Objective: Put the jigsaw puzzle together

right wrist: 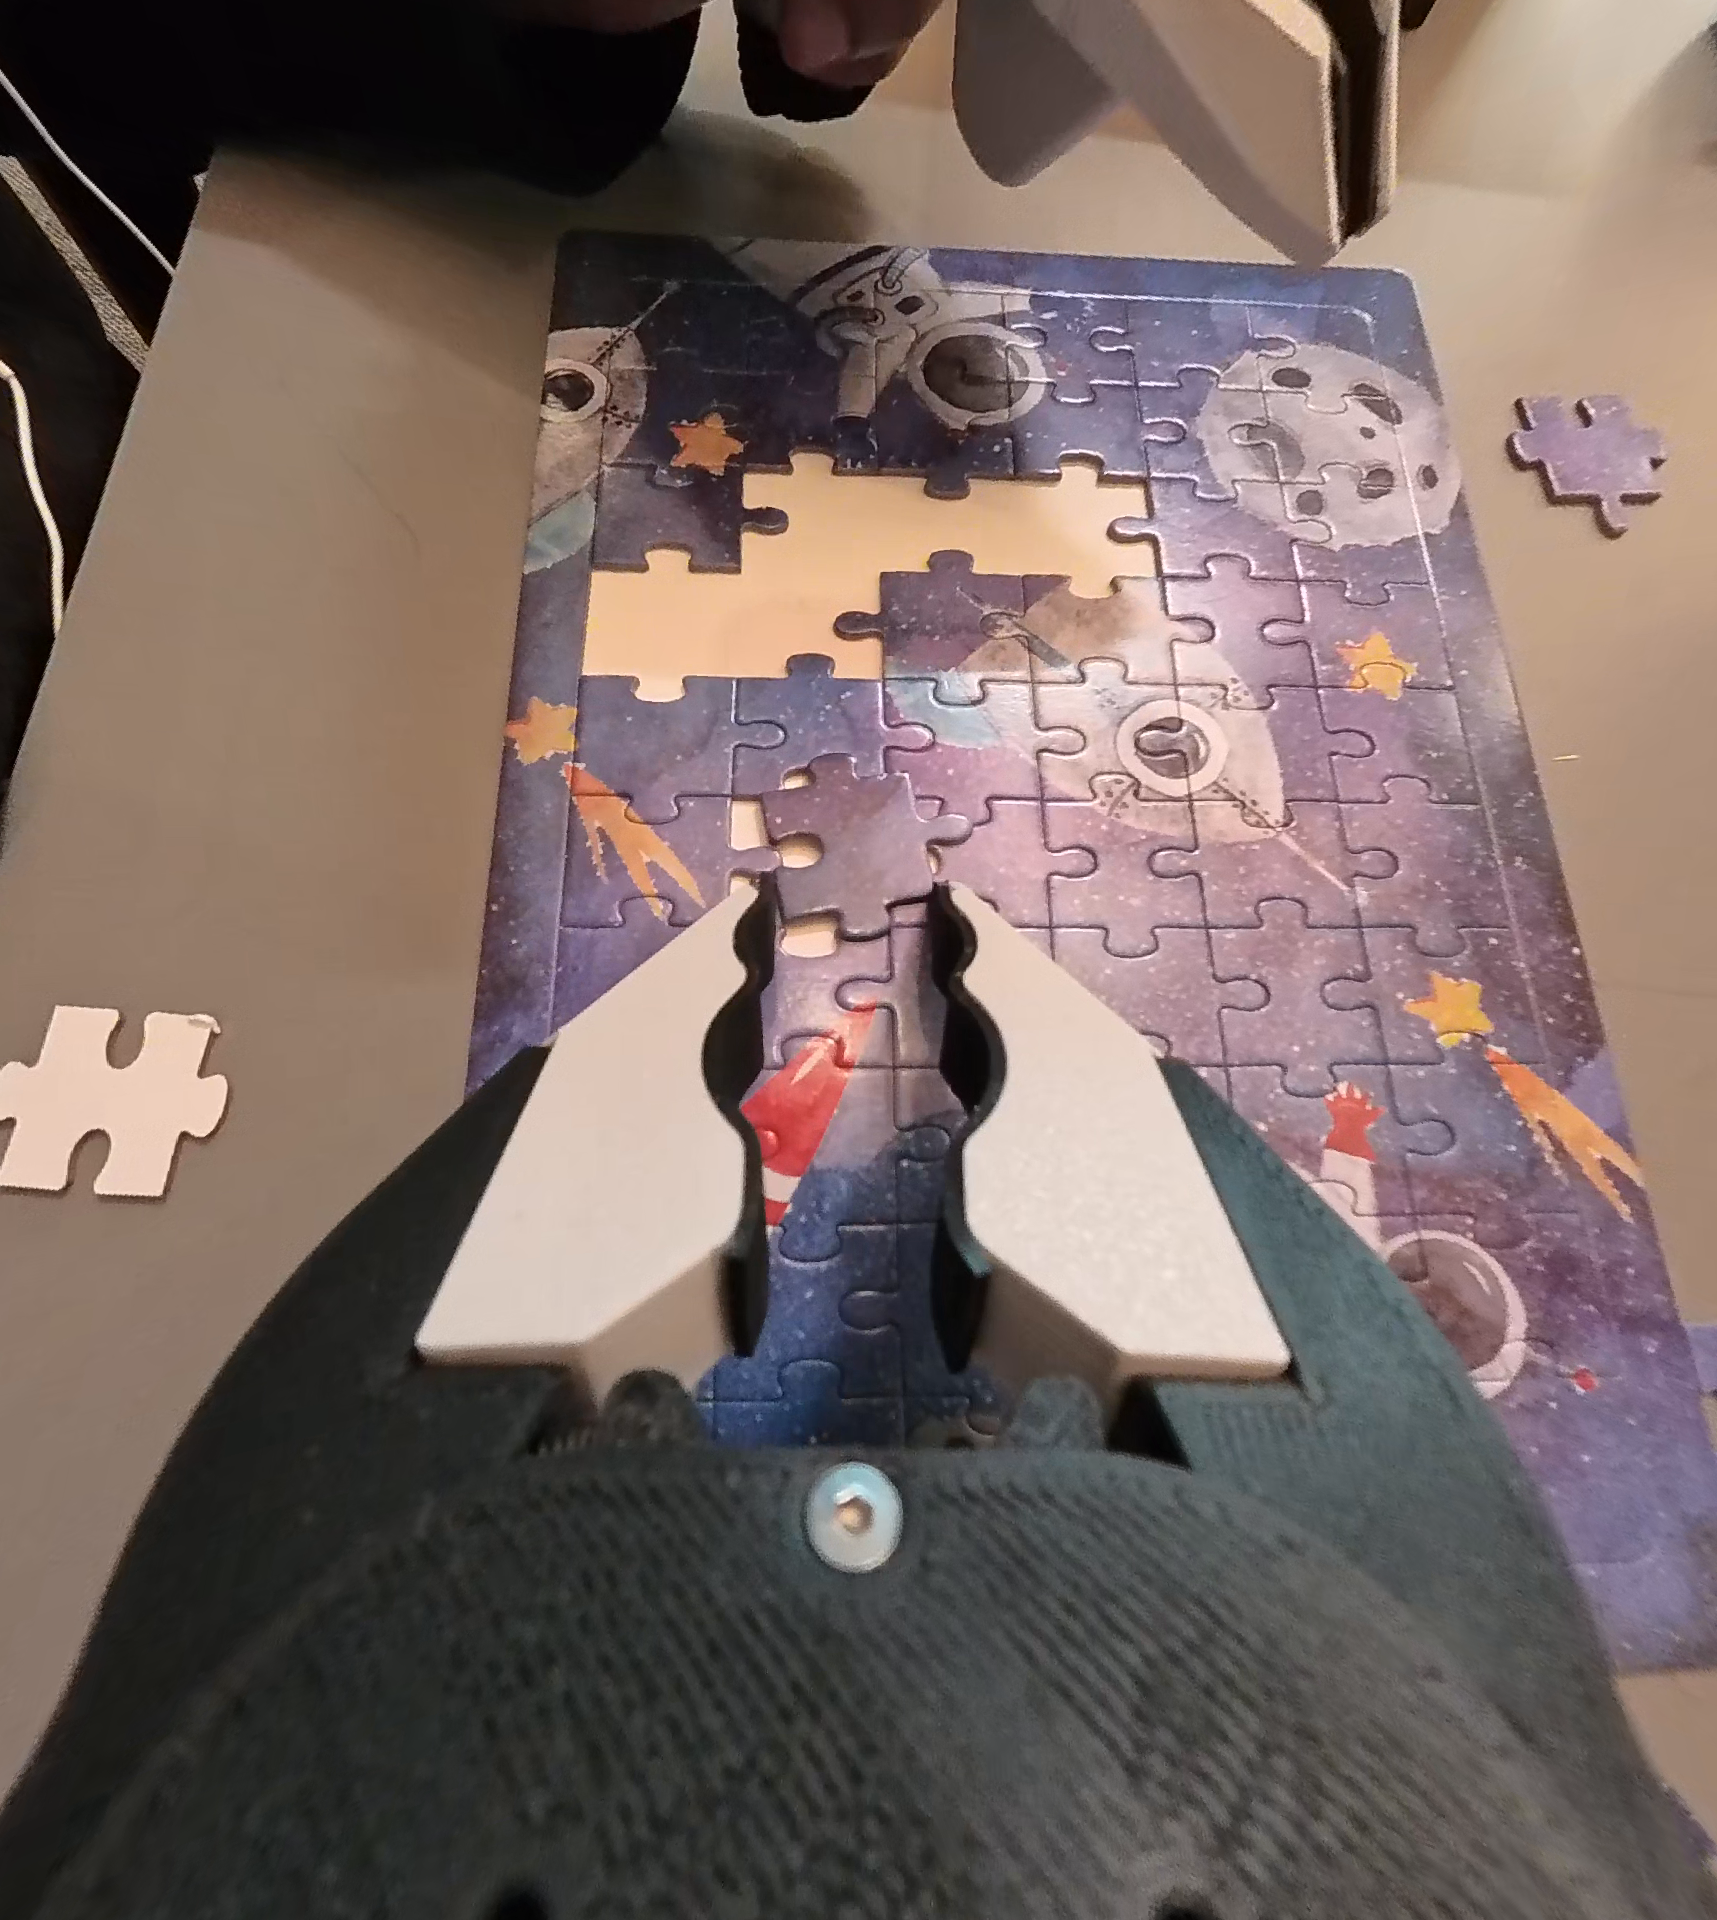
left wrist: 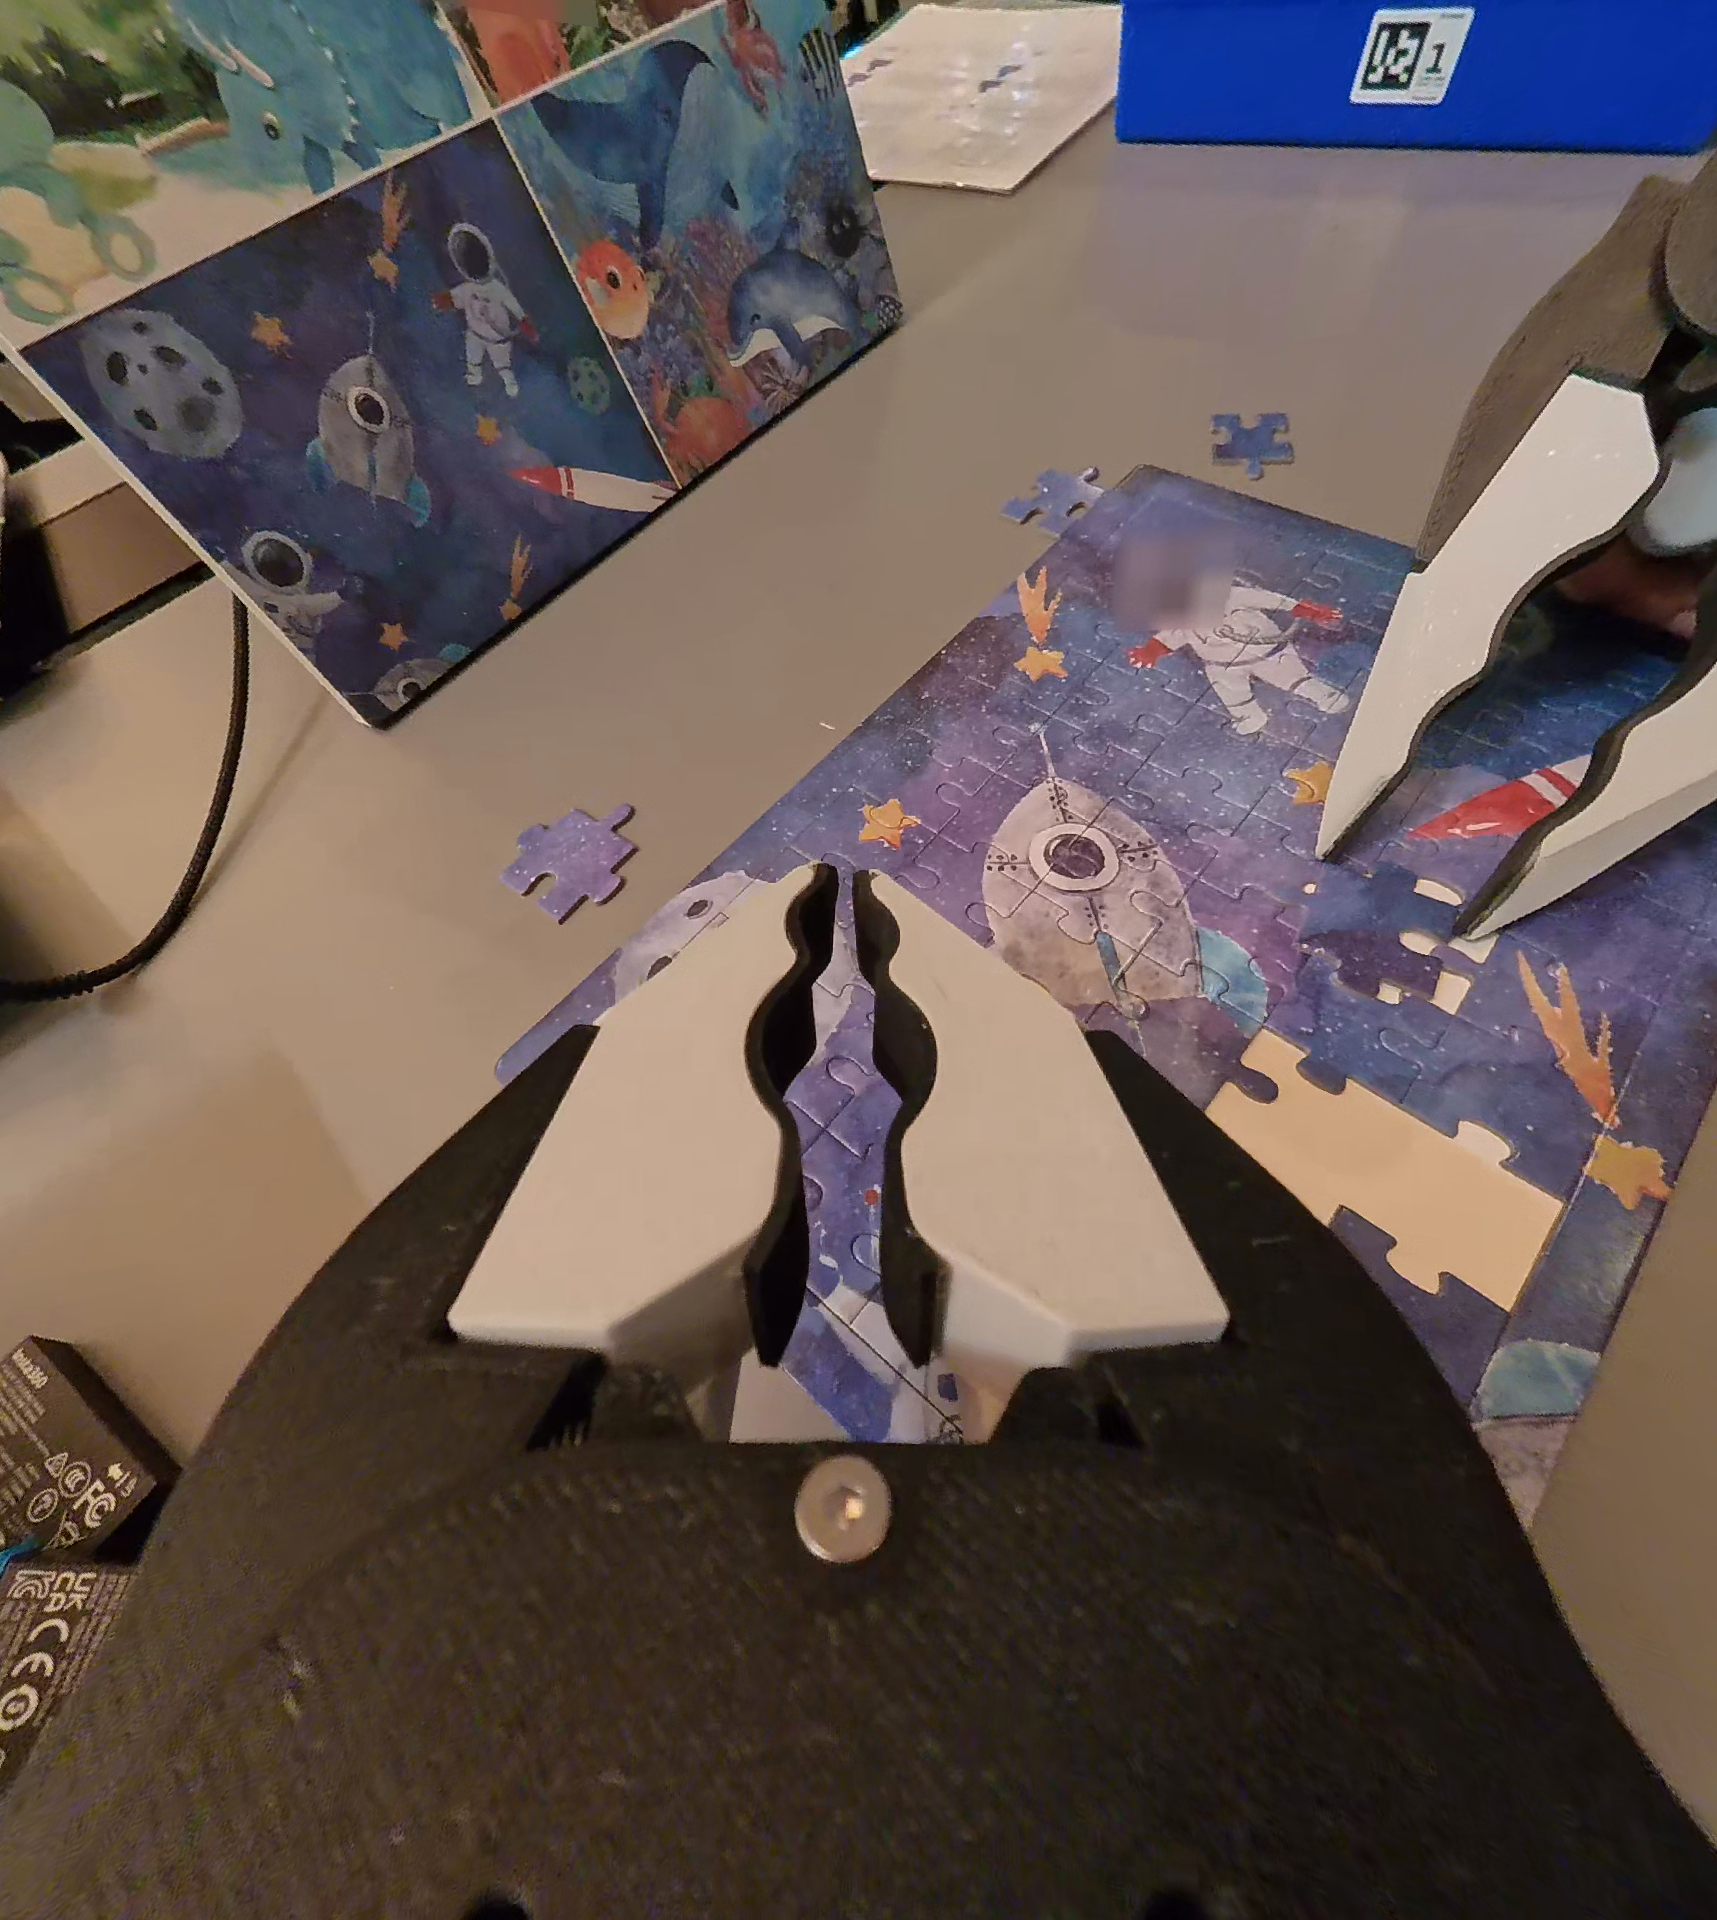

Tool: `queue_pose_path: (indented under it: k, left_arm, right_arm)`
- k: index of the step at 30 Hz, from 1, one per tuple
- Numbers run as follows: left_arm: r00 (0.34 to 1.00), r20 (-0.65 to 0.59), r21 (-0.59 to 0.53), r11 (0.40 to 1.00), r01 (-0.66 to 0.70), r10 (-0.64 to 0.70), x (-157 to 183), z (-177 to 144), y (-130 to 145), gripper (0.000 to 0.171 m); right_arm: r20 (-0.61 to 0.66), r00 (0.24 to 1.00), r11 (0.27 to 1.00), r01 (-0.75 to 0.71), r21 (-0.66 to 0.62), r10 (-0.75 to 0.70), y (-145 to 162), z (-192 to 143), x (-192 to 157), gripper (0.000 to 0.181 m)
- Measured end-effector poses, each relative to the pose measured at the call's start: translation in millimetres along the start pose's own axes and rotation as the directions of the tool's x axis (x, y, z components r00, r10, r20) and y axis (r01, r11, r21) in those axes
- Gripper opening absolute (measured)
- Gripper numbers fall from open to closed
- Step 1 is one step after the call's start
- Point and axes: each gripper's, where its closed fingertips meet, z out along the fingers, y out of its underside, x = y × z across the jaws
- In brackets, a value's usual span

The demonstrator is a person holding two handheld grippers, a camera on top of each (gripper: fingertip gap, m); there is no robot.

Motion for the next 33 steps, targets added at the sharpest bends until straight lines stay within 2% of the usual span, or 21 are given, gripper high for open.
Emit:
queue_pose_path:
  k: [16, 23, 33]
  left_arm:
    - [1.0, -0.005, 0.003, 1.0, -0.005, 0.005, 1.1, 0.2, -0.5, 0.001]
    - [1.0, -0.007, 0.003, 1.0, -0.002, 0.002, 0.9, 0.2, -0.4, 0.001]
    - [1.0, -0.009, 0.006, 1.0, -0.002, 0.002, 0.9, -0.2, -0.7, 0.001]
  right_arm:
    - [-0.016, 1.0, 1.0, 0.005, 0.002, -0.005, -2.2, 2.4, 1.3, 0.037]
    - [-0.004, 1.0, 1.0, -0.006, 0.002, 0.006, -2.1, 3.4, -0.3, 0.03]
    - [-0.008, 1.0, 1.0, -0.016, 0.005, 0.016, -3.3, 3.0, 0.6, 0.029]
